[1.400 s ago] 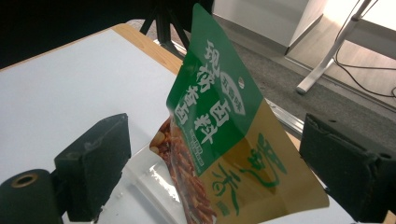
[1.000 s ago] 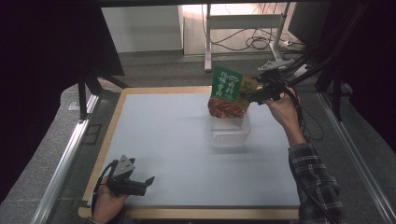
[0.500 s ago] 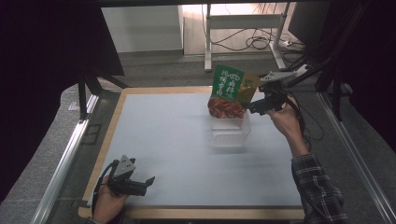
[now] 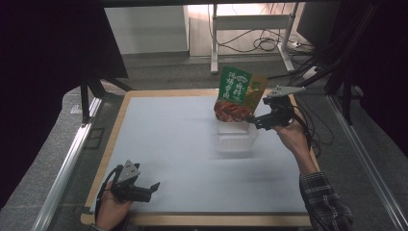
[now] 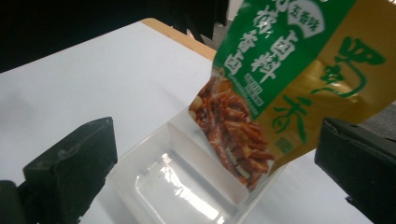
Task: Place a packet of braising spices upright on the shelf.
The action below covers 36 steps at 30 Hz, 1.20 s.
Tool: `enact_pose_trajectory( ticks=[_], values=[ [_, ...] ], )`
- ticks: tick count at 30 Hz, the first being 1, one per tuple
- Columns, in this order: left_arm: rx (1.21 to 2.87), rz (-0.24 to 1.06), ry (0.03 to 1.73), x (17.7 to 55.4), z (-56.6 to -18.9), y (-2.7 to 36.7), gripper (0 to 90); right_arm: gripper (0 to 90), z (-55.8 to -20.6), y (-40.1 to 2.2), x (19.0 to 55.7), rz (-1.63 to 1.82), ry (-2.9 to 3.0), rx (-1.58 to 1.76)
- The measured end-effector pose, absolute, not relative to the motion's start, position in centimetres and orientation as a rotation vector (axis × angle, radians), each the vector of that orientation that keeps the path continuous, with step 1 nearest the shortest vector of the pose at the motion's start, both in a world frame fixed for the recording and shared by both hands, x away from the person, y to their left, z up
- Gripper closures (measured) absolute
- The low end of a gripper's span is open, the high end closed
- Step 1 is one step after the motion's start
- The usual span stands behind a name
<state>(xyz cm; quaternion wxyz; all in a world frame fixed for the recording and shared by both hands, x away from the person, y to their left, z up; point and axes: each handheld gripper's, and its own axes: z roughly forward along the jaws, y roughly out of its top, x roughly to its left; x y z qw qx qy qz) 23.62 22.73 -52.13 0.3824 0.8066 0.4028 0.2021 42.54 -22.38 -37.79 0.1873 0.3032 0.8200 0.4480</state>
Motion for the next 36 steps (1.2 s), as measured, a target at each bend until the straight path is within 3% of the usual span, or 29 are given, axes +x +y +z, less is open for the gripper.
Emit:
enact_pose_trajectory(
  ticks=[36],
  values=[
    [2.05,0.51,1.022,23.6,-52.1,22.7,0.0,0.0,-42.0,-22.2,38.0,1.258,2.369,0.808]
  ],
)
